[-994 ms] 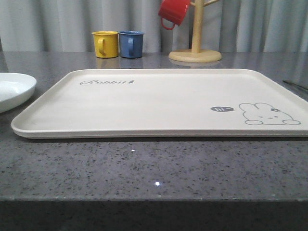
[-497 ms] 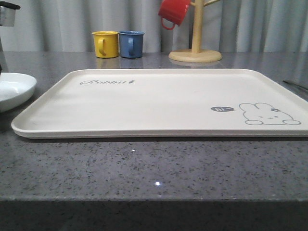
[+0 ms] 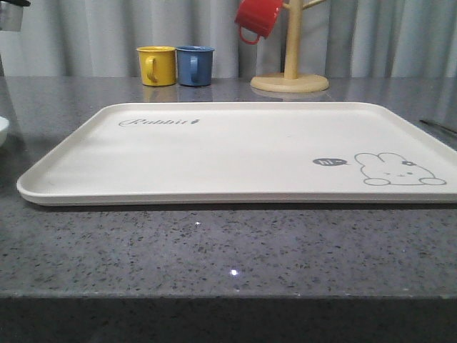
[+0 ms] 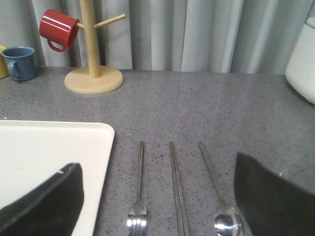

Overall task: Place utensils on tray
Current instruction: 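Grasp the white plate rim with the left gripper and lift it, then lower the white plate onto the tray and open the left gripper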

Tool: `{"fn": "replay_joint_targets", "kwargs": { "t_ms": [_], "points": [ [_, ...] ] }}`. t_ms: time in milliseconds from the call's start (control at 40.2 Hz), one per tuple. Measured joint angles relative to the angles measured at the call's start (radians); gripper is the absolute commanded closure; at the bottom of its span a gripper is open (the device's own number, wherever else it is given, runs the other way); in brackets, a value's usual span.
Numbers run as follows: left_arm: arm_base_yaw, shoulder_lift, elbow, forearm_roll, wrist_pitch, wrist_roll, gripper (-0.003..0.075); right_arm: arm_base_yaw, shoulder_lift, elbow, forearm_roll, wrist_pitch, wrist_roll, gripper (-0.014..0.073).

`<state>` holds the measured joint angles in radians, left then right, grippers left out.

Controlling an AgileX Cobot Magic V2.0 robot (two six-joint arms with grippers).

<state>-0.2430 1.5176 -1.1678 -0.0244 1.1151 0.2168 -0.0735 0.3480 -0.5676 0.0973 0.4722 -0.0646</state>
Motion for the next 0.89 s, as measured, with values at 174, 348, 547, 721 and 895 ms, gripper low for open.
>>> {"fn": "replay_joint_targets", "kwargs": {
  "t_ms": [174,348,547,721,895],
  "points": [
    [-0.03,0.001,-0.18,0.004,0.106,0.0,0.0738,0.0,0.0,0.0,0.0,0.0,0.0,-0.0048],
    [-0.133,0.004,-0.366,0.0,0.122,-0.006,0.0738,0.0,0.0,0.0,0.0,0.0,0.0,-0.0048],
    [-0.321,0.048,-0.524,0.01,0.133,-0.03,0.0738,0.0,0.0,0.0,0.0,0.0,0.0,-0.0048],
    [-0.477,0.137,-0.568,0.046,0.134,-0.041,0.0738,0.0,0.0,0.0,0.0,0.0,0.0,-0.0048],
    [-0.551,0.251,-0.568,0.064,0.135,-0.06,0.0738,0.0,0.0,0.0,0.0,0.0,0.0,-0.0048]
  ]
}}
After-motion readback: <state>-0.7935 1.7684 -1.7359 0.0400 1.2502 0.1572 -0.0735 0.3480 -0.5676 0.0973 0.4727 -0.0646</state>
